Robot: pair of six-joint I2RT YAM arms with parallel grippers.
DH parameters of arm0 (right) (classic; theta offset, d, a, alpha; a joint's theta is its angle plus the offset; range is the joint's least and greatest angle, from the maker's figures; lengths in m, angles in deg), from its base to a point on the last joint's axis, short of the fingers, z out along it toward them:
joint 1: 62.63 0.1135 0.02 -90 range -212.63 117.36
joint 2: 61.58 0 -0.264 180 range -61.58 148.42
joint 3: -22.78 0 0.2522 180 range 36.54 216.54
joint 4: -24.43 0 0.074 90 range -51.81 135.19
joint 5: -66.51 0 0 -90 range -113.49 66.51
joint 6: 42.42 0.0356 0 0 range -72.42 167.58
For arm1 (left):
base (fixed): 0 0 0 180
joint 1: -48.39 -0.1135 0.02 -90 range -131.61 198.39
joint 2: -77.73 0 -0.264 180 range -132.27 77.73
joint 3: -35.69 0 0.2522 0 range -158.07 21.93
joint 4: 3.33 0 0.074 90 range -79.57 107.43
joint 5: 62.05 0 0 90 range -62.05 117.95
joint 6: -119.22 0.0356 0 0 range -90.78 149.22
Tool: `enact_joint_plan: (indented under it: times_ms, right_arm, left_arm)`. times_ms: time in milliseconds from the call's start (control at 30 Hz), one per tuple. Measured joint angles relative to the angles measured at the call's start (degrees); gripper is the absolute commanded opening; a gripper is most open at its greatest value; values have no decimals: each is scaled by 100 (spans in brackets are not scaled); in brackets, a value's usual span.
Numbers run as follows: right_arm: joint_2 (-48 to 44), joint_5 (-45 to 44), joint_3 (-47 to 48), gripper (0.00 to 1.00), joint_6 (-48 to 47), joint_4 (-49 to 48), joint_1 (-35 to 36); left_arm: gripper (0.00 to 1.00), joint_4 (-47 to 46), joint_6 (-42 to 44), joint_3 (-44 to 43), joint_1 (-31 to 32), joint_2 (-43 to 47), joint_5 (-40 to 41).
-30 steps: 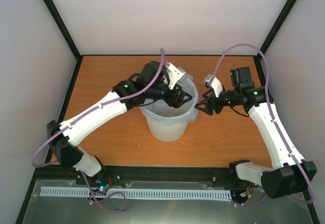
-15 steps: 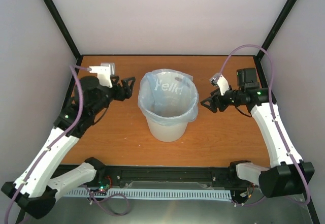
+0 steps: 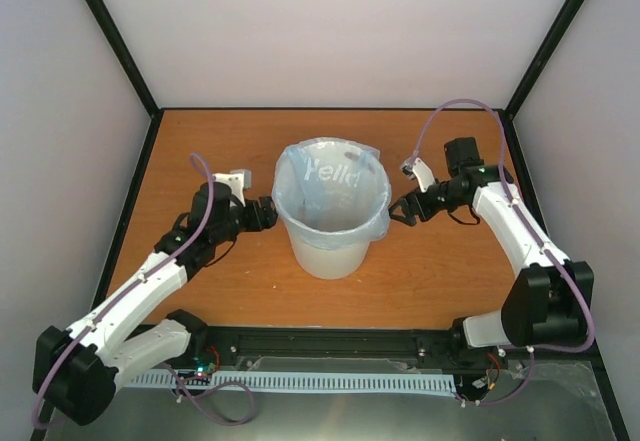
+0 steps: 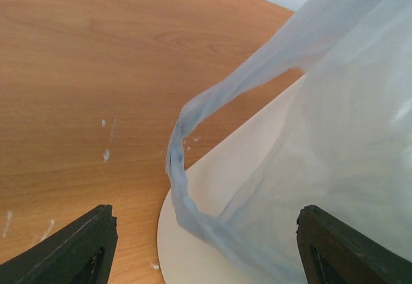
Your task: Put the trash bags into the trash bin
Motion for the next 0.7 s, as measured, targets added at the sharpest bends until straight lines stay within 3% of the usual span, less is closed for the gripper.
enact_joint_plan:
  times_ms: [367,700]
  right_arm:
    - [743,-26,-293,79,122,-361,245]
    - [859,-332,-560,79,203,-562,282]
  left_arm:
    - [75,-1237,-125,1027,-55,-282,-872]
    - [74,-1523,-149,1456,-57,-238,-1290]
